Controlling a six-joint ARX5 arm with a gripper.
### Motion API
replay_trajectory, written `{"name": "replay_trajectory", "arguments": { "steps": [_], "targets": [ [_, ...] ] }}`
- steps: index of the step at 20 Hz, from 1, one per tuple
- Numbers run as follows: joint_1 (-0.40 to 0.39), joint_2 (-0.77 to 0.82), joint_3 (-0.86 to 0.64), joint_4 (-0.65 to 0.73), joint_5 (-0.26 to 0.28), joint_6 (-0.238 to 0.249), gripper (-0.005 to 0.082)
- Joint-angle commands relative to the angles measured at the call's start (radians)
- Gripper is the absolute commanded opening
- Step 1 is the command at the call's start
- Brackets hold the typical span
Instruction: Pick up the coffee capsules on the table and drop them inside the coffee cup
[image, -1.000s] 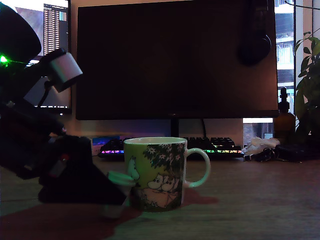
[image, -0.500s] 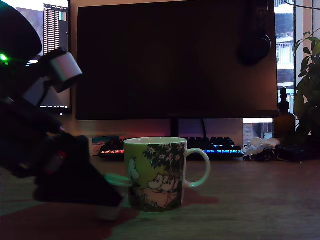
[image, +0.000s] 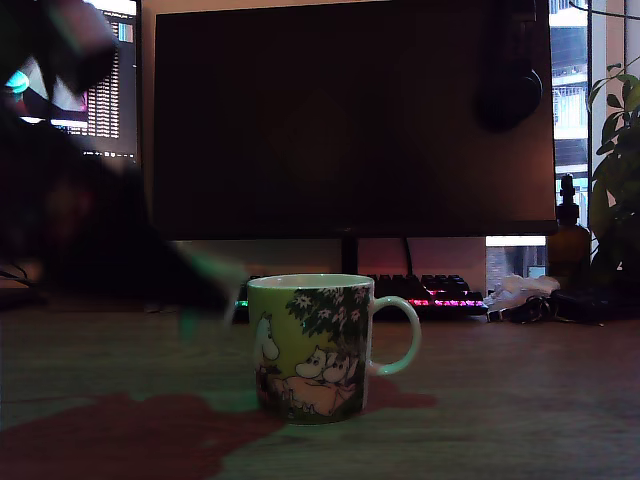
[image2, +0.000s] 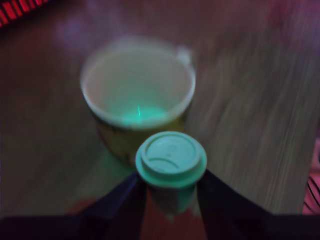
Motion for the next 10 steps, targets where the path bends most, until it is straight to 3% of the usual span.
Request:
{"name": "replay_trajectory", "arguments": {
  "steps": [1, 8, 10],
  "targets": [
    [0.002, -0.021, -0.005, 0.003, 0.000, -0.005, 0.0236],
    [0.002, -0.037, 0.060, 0.004, -0.002, -0.037, 0.0236],
    [0.002, -0.031, 0.093, 0.005, -0.026, -0.036, 0.0236]
  ]
}}
